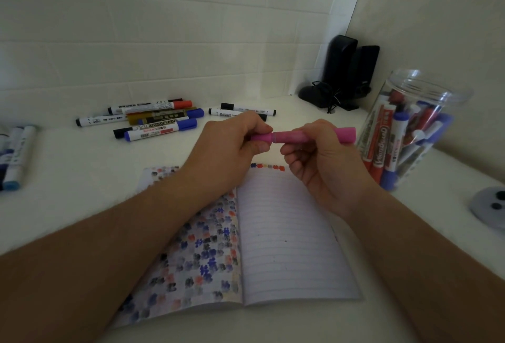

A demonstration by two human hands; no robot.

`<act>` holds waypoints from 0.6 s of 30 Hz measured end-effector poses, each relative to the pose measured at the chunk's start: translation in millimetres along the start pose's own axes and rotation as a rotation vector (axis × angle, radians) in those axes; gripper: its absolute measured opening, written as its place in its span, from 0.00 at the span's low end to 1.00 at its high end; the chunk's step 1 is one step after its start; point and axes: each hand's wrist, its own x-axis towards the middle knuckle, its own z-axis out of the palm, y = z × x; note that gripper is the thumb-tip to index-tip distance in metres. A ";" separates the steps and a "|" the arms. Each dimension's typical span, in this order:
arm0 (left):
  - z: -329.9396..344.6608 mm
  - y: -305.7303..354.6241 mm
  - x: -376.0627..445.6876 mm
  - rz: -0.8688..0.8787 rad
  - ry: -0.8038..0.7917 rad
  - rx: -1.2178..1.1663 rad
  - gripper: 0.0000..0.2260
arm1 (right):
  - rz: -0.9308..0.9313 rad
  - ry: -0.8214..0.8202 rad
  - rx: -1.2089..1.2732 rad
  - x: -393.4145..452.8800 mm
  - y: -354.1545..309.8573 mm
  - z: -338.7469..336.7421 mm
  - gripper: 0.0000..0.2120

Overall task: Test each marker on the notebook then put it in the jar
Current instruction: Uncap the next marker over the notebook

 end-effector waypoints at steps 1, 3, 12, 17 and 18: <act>0.3 0.2 -0.1 0.017 0.017 0.015 0.06 | 0.009 0.004 0.007 0.5 -0.5 1.1 0.10; 0.3 -1.2 -0.5 0.045 0.034 0.055 0.07 | 0.024 0.008 0.014 0.5 -0.5 3.2 0.10; -1.1 0.4 -2.0 0.091 0.025 0.163 0.07 | 0.014 0.017 0.024 -1.8 4.2 8.2 0.12; 1.3 15.0 -2.7 0.159 -0.091 0.334 0.10 | -0.224 0.064 -0.269 -1.7 6.4 14.8 0.13; -2.9 15.7 0.3 0.141 -0.078 0.358 0.10 | -0.218 0.036 -0.254 -4.8 6.0 16.7 0.11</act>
